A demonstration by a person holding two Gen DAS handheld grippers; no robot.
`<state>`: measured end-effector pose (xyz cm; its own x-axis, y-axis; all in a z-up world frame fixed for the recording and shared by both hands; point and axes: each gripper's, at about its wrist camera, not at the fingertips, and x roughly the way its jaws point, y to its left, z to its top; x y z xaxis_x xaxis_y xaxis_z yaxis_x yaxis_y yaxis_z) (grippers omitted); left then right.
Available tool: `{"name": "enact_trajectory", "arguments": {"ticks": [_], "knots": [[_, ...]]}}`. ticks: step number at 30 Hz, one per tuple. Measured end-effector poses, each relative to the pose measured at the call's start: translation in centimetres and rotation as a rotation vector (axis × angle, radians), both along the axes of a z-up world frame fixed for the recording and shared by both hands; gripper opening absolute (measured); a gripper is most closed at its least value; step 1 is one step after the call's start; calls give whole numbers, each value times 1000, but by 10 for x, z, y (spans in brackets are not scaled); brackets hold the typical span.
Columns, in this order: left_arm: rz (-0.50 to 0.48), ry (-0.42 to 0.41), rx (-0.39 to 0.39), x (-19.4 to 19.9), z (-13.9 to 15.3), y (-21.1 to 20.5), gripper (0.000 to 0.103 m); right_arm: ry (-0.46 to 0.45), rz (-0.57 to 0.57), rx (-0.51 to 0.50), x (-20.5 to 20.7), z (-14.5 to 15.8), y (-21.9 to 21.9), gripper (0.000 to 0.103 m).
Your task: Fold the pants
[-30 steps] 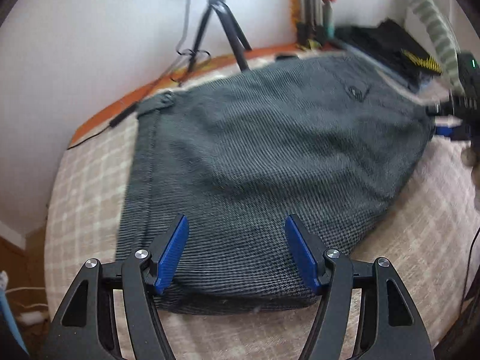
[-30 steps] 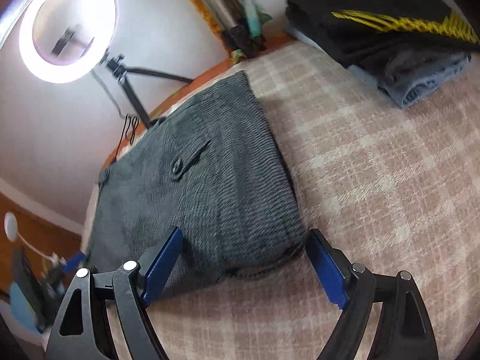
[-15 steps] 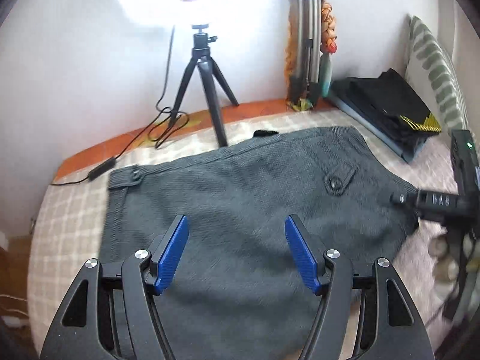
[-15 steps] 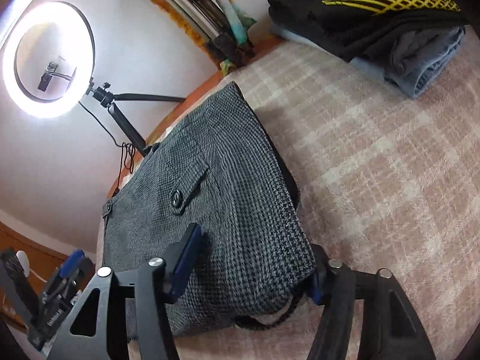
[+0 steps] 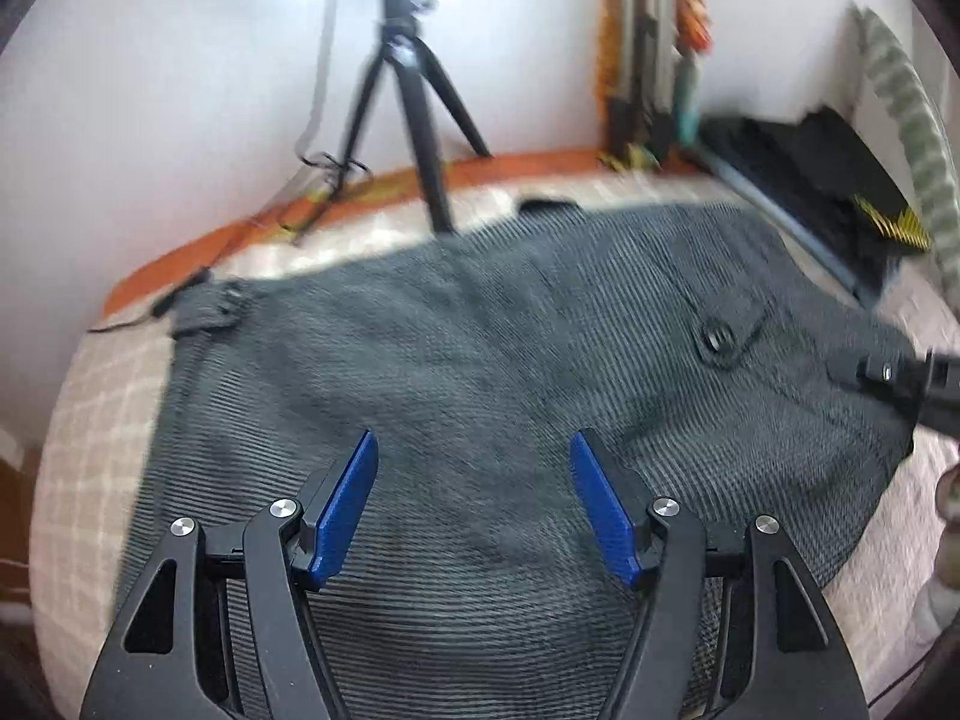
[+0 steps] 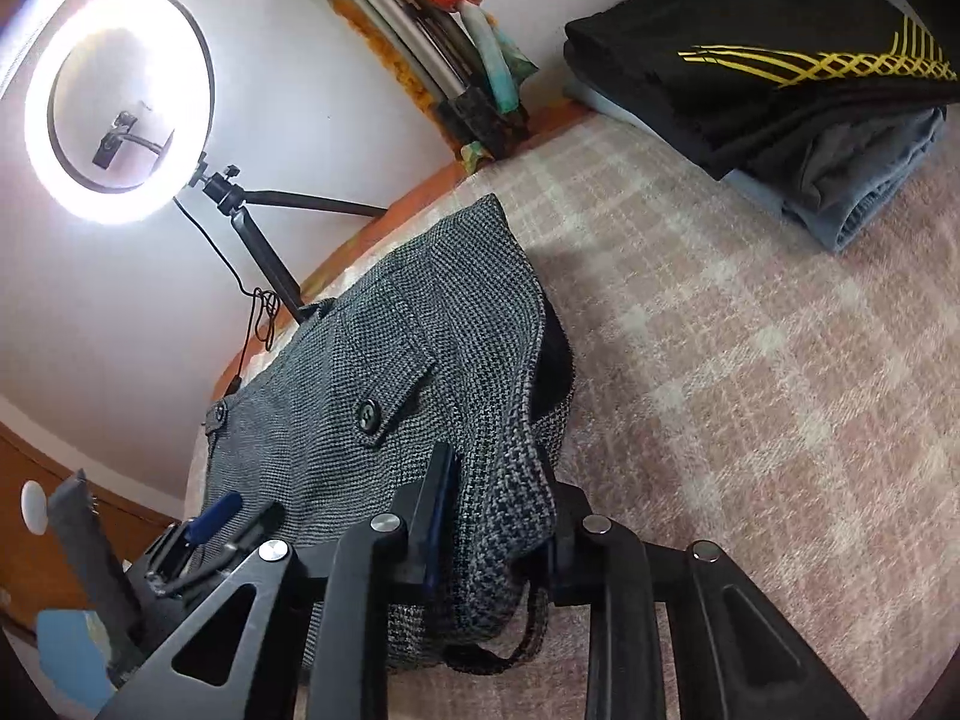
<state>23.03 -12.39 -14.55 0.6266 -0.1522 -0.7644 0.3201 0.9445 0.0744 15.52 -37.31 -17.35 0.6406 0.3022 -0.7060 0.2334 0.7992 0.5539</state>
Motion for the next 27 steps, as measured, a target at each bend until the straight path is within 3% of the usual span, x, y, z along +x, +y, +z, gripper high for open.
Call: {"name": "enact_trajectory", "arguments": {"ticks": [3,8,14,19,22,27], "knots": [[8,0,21,1,-2,4,67,5,-11,20,0,-2,-2,26],[-18,54,75,-1,-28,-2,67,-7,-7,-41,-1,8,3,22],[-5,29,64,-11,-18,1,67,-47,-5,-125,-3,29,16,18],[-50,9,38,-44,-7,9,67,-80,-5,-182,-1,50,27,16],[-96,42,76,-53,-24,9,67,-88,-4,-208,1,56,31,14],[-76,84,3,-55,-20,29,68,-98,1,-256,3,64,41,11]]}}
